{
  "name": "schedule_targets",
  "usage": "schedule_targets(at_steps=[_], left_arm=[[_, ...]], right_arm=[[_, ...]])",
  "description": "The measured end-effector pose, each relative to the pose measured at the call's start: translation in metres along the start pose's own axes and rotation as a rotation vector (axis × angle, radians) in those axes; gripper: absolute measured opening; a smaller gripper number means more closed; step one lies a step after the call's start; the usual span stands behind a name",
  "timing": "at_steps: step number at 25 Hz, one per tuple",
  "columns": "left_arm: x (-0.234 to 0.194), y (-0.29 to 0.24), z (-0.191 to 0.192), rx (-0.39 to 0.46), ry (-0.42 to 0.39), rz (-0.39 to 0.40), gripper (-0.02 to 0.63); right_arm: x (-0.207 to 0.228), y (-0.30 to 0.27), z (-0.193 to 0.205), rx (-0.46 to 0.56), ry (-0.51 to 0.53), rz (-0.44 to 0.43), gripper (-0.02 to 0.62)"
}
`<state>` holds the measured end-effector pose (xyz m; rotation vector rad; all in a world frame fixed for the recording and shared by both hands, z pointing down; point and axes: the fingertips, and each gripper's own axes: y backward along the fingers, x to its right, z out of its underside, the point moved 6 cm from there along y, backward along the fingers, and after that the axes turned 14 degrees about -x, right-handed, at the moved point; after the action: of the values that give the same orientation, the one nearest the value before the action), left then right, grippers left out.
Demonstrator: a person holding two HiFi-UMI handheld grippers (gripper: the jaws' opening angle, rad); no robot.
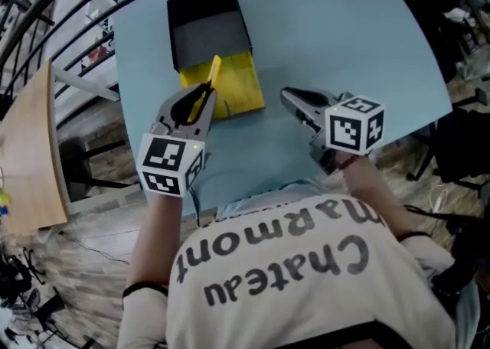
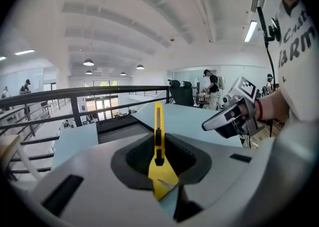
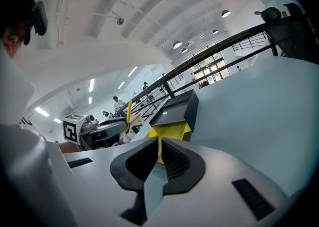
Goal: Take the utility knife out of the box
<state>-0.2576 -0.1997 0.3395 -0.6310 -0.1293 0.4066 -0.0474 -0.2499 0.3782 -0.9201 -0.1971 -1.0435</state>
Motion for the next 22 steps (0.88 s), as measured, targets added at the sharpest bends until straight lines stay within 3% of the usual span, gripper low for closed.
schedule_targets(at_steps=[6, 15, 22], left_arm=[[-0.008, 0.049, 0.021, 0.084, 0.104, -0.002, 0.064], [0.010, 0.107, 0.068, 0.107, 0.143, -0.017, 0.064], [0.008, 0.135, 0.108, 0.112, 0.273, -0.036, 0.064]], right_arm=[[-0.028, 0.005, 0.012, 0.003, 0.033, 0.010, 0.044], [-0.063, 0.017, 0.036, 0.042, 0.064, 0.018, 0.044], [-0.069, 0.036, 0.057, 0.055, 0.049, 0.059, 0.044]])
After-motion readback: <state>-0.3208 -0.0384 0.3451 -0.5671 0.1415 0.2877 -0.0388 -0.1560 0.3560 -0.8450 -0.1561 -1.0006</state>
